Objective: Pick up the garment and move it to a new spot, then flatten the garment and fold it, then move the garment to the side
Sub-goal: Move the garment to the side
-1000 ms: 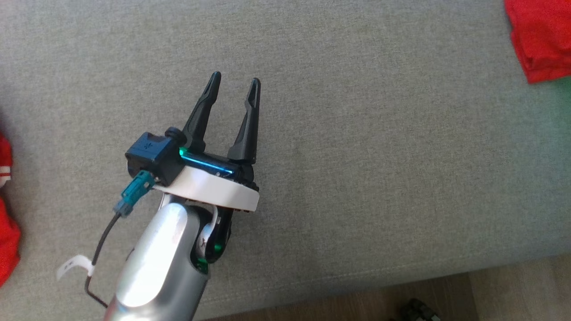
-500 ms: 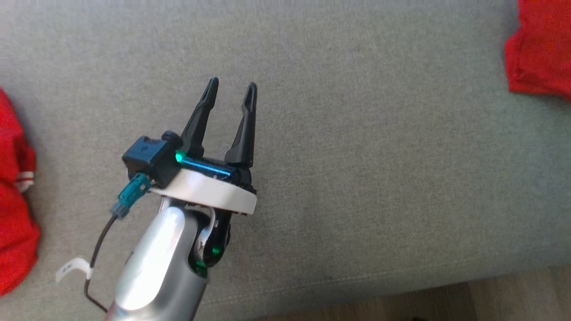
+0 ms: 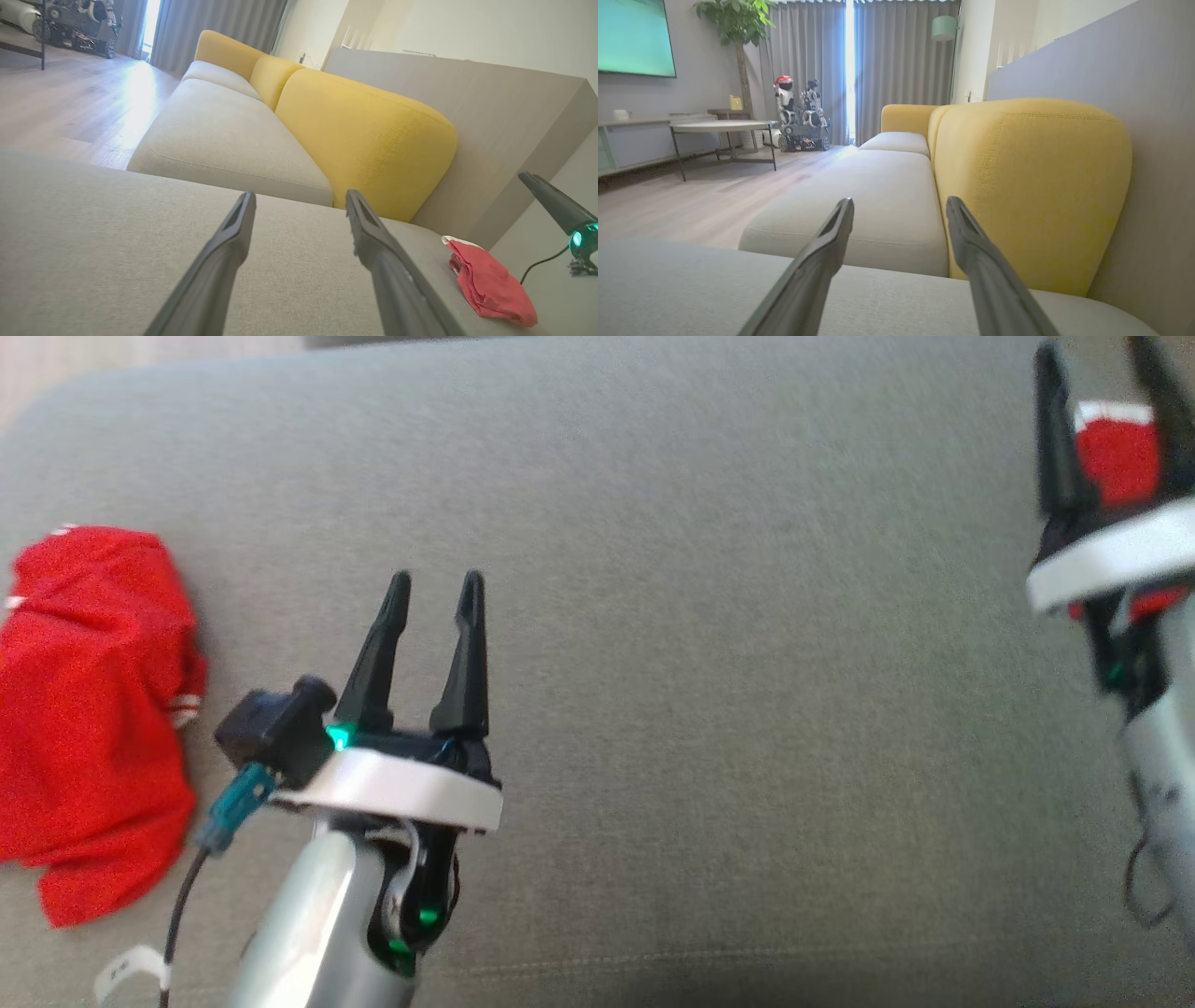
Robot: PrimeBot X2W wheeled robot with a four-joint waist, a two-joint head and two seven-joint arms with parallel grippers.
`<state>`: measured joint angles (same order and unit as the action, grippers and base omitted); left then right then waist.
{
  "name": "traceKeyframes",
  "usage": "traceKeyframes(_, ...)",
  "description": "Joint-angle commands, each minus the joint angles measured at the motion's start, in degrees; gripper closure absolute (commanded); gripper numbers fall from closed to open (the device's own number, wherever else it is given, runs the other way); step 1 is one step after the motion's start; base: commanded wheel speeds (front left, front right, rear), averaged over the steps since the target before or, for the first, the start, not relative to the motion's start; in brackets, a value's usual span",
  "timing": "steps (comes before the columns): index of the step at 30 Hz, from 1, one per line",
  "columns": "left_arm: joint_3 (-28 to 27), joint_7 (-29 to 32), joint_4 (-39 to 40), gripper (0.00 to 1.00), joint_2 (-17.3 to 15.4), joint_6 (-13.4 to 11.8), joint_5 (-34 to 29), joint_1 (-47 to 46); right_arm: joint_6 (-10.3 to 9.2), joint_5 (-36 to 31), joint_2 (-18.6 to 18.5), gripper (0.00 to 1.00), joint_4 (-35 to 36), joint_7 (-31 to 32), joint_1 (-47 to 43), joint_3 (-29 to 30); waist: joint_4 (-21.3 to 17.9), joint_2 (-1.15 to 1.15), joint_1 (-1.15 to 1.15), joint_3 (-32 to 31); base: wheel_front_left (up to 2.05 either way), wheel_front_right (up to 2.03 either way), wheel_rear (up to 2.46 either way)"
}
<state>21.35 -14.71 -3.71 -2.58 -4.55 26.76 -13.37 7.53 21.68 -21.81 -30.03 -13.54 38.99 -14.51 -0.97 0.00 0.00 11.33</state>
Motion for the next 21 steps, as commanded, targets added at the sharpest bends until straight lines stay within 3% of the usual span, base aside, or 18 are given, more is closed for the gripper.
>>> traceKeyframes(1, -2.32, -0.29, 2.09, 0.0, -0.3, -0.34, 0.22, 0.23, -0.04, -0.96, 0.94, 0.0, 3.84, -0.77, -3.1, 1.04, 2.65, 0.0, 0.0, -2.9, 0.0, 0.0, 0.0)
traceKeyframes(8, -3.55, -0.29, 0.85, 0.0, -0.3, -0.06, -0.65, 5.08, -0.04, -5.99, 7.36, 0.0, 10.55, -1.29, -16.85, 6.75, 4.92, 0.0, 0.0, -6.63, 0.0, 0.0, 0.0)
traceKeyframes(21, -5.49, -0.29, -0.36, 0.0, -0.3, 0.79, -1.87, 9.98, -0.04, -14.22, 15.81, 0.0, 17.28, -1.44, -29.74, 13.8, 5.82, 0.0, 0.0, -8.15, 0.0, 0.0, 0.0)
